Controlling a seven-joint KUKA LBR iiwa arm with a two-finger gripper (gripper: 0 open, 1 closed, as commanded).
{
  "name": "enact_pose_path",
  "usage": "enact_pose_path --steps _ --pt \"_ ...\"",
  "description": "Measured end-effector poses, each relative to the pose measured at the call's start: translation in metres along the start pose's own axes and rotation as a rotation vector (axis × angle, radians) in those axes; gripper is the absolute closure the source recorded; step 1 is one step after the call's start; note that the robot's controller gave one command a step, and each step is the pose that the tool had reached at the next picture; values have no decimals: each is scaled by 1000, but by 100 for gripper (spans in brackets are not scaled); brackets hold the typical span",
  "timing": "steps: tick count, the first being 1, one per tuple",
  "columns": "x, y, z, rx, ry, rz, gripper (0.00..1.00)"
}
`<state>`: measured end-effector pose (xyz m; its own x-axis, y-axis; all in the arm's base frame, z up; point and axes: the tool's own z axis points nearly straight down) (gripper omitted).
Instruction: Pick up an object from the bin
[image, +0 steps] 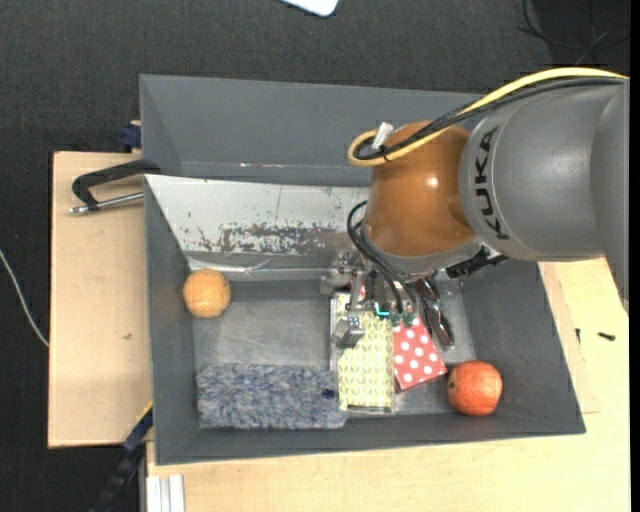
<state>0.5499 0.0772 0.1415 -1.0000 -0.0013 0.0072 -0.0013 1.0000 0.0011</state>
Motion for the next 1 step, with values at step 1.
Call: enact_pose_path --steps 1 --pt "-2 0 -4 -1 -8 1 0"
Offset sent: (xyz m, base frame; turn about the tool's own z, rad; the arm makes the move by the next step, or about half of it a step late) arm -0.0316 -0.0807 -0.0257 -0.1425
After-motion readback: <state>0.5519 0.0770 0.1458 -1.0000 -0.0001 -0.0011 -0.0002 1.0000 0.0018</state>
